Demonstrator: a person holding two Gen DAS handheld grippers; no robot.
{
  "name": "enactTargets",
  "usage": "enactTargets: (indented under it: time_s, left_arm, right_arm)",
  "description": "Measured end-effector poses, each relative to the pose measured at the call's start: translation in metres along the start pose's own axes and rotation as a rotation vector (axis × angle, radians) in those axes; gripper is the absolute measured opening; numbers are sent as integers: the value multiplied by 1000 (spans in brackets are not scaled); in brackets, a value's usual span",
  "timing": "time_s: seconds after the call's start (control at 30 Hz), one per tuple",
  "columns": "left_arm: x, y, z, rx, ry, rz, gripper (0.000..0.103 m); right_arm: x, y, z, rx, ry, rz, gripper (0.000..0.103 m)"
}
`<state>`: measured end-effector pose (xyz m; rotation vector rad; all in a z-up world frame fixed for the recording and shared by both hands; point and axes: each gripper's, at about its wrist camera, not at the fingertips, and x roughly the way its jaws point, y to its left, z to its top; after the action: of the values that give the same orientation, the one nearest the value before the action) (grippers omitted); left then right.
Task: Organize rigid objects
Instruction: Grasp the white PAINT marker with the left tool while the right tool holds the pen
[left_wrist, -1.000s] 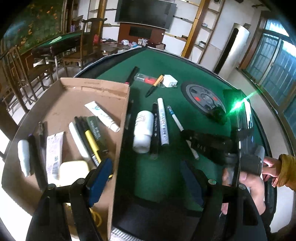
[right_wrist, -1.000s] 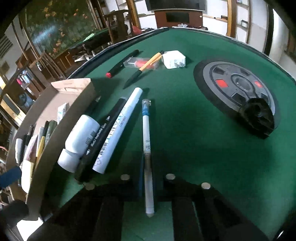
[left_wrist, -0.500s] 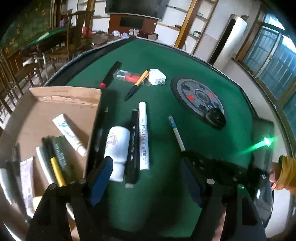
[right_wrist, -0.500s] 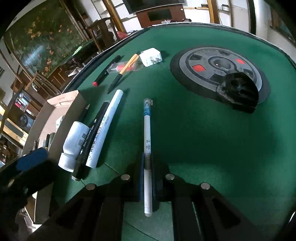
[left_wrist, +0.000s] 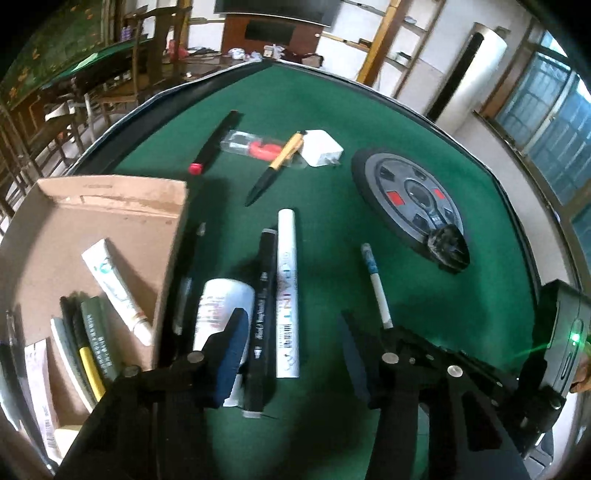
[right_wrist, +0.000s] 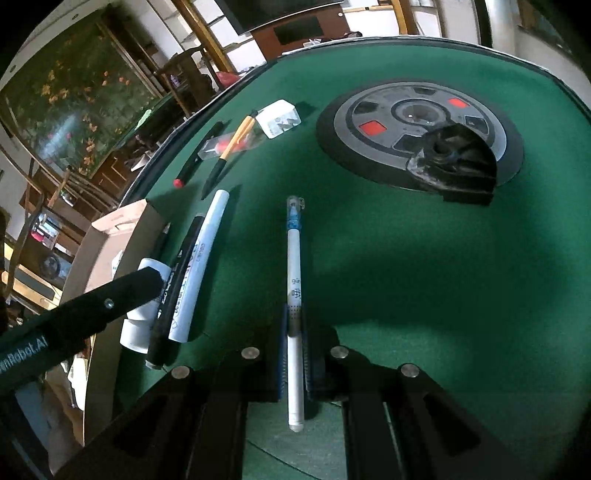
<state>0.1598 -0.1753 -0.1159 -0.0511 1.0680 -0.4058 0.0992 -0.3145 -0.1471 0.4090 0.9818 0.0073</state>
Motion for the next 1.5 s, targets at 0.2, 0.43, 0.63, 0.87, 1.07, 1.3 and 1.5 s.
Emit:
enactTargets:
  time_s: [0.2,0.43,0.63,0.87,1.07,1.3,1.5]
  left_arm:
    - [19,-3,6,-7,50,-16,40]
    - [36,-10,9,5,83,5,39]
    - [48,-12,8,22,75,45,22]
    - [39,-11,-8,41,91,47,14]
    - [38,-16,-11,73,58,78,14]
    - [33,-15,-19,92,39,78,14]
    - [32,-15,-21,95,37,76,14]
  right_arm:
    - [1,-1,0,12,3,6,7]
    - [1,-3,1,17,3,10,7]
    - [1,-4,1,21,4,14,7]
    - [1,-4,0,18,2,13,7]
    - [1,-2,0,8,-3,4,7]
    - [0,-2,0,-1,-10,-6,7]
    - [1,2,0,-18,-18,-23,7]
